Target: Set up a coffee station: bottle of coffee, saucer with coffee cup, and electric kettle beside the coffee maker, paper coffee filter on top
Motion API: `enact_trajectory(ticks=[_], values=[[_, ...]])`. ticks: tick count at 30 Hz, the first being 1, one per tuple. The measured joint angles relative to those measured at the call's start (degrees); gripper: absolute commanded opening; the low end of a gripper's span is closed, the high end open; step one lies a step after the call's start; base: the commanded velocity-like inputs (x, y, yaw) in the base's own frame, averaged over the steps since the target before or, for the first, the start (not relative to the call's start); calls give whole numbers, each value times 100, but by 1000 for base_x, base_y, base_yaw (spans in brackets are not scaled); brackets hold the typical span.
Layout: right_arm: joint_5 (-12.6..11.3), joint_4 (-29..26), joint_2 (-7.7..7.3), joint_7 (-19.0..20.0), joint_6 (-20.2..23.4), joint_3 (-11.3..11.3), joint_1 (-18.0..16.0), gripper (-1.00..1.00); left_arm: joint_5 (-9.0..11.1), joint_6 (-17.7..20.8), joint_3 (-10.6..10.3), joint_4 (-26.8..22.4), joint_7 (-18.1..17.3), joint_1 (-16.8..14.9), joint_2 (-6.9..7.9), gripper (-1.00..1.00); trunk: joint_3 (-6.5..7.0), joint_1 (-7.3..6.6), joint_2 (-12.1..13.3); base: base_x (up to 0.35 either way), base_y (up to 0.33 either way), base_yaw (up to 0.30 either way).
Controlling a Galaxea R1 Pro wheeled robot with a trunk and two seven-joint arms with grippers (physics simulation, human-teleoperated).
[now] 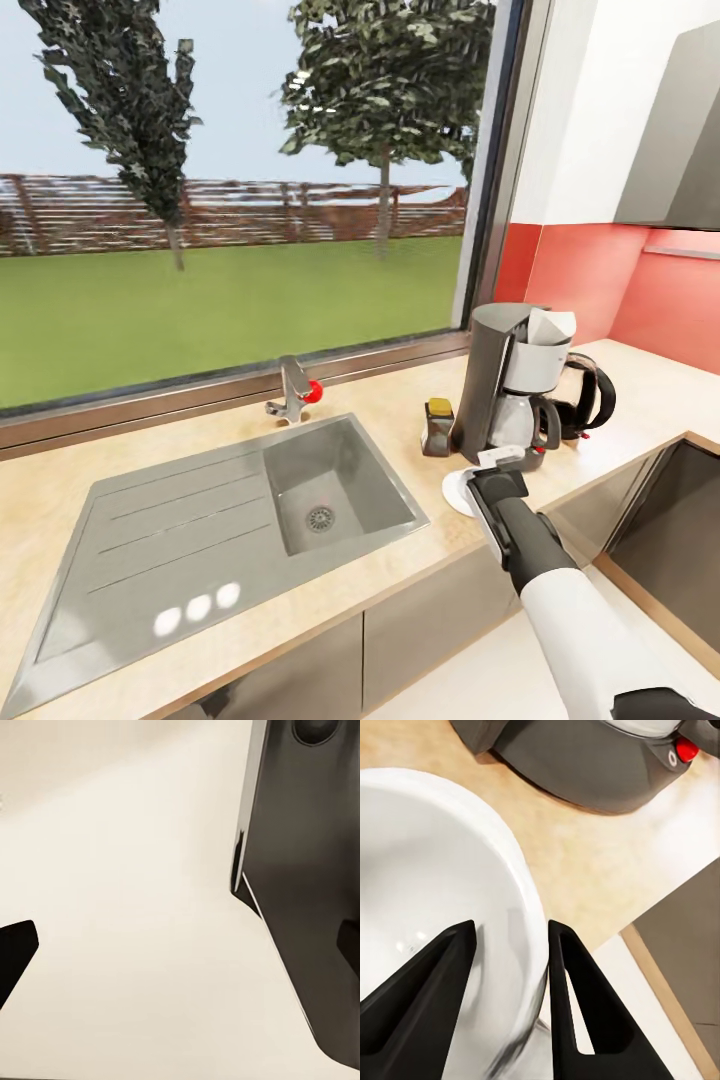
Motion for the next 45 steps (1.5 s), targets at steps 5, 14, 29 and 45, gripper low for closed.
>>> enact_trajectory(ticks=[5,14,29,45], values=[[-2,-6,6,-3,-5,0,0,-100,0,0,12,1,0,0,3,100,0,-2,-1,101,0,0],[-1,-3,7,-4,-7,7,-1,-100,-3,0,4,6,0,0,-11,100,0,0,0,53,0,0],[-1,22,8,-4,-7,8,0,-100,-7,506,16,16,37,-2,-20,100,0,0,0,56,-49,0],[-6,55,7,-4,-7,7,0,-100,-3,508,16,16,21,-2,-20,100,0,0,0,3,-3,0]])
